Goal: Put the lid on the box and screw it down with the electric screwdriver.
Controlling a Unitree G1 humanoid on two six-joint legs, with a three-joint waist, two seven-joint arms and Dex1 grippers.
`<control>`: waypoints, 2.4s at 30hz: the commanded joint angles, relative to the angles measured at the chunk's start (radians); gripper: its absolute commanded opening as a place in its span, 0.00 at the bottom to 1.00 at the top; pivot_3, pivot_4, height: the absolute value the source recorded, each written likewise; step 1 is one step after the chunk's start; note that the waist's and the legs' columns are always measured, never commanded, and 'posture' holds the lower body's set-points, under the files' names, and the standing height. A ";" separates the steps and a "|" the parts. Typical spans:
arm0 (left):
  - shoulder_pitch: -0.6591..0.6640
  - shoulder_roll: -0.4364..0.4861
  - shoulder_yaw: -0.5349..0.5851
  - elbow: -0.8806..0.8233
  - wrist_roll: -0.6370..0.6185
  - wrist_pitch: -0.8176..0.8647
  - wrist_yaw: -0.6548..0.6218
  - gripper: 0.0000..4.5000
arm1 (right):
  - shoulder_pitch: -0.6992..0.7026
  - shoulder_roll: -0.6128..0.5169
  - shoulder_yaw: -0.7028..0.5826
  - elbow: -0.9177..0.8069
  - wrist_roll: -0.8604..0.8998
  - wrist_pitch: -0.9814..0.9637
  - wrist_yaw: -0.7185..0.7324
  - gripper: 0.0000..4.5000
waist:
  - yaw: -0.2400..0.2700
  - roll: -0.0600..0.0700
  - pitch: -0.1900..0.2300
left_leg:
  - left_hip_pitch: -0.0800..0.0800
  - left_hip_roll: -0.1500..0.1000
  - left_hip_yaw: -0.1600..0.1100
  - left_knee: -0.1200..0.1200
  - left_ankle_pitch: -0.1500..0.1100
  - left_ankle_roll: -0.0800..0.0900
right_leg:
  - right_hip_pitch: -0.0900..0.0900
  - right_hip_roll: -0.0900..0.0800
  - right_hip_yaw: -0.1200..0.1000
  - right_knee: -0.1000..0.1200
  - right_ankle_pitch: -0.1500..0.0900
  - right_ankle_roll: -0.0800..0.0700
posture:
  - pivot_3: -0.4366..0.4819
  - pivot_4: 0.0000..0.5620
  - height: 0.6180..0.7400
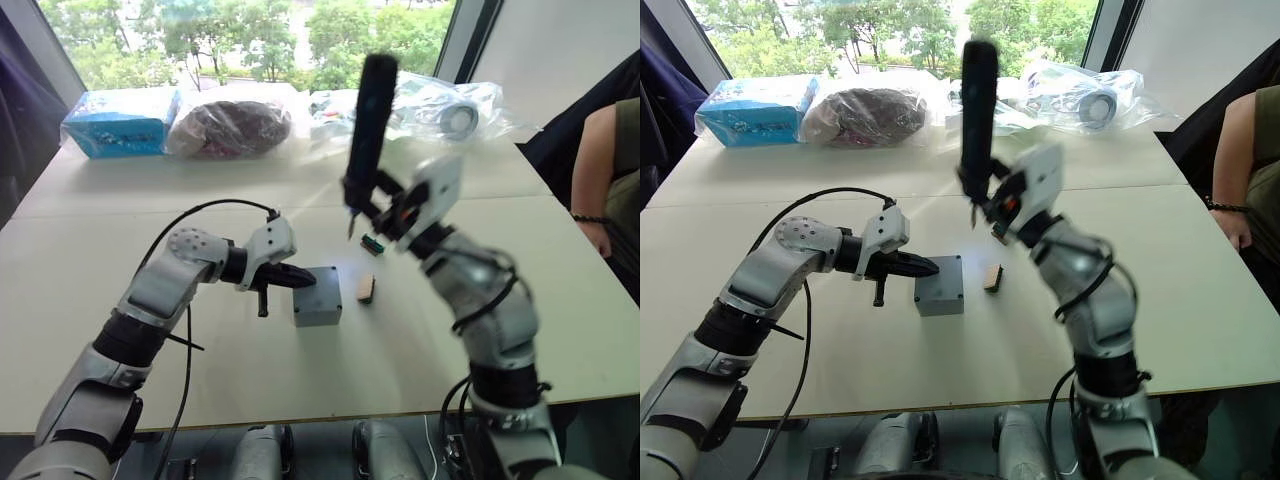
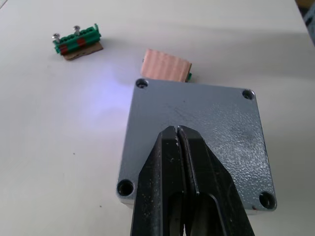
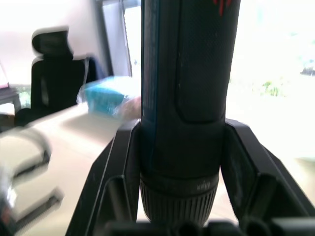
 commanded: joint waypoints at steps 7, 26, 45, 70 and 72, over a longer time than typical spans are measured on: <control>-0.052 0.035 0.041 -0.180 -0.147 0.103 -0.062 0.00 | -0.027 -0.356 -0.294 0.165 0.388 0.857 -0.120 0.38 | -0.001 -0.004 0.006 | 0.000 0.000 0.001 -0.001 -0.002 0.003 | 0.002 0.006 -0.003 -0.003 -0.001 0.003 | 0.48 0.27 1.00; 0.020 0.098 -0.030 -0.263 -0.094 0.041 -0.048 0.00 | 0.208 -0.623 -0.069 0.474 0.585 0.907 -0.230 0.38 | 0.003 -0.001 0.015 | -0.001 0.002 0.000 0.010 -0.002 0.004 | 0.004 0.014 0.003 -0.002 0.003 0.011 | 0.48 0.27 1.00; 0.041 0.124 0.165 -0.172 -0.178 0.129 0.076 0.00 | 0.206 -0.817 0.017 0.068 0.424 0.716 0.103 0.98 | 0.001 -0.001 0.016 | -0.001 0.002 0.000 0.013 -0.002 0.004 | 0.005 0.014 0.003 -0.001 0.004 0.013 | 0.48 0.27 1.00; 0.119 0.080 -0.010 -0.120 0.052 0.004 0.172 0.00 | 0.348 -0.429 0.497 -0.234 0.051 0.247 0.260 0.98 | 0.023 -0.008 0.014 | 0.000 0.002 0.000 0.017 -0.002 0.004 | 0.007 0.014 0.002 0.001 0.006 0.013 | 0.48 0.27 1.00; 0.111 0.070 -0.015 -0.115 0.053 0.001 0.167 0.00 | 0.355 -0.418 0.505 -0.228 0.037 0.249 0.260 0.98 | 0.023 -0.008 0.014 | 0.001 0.002 0.000 0.017 -0.002 0.004 | 0.007 0.014 0.002 0.002 0.006 0.013 | 0.48 0.27 1.00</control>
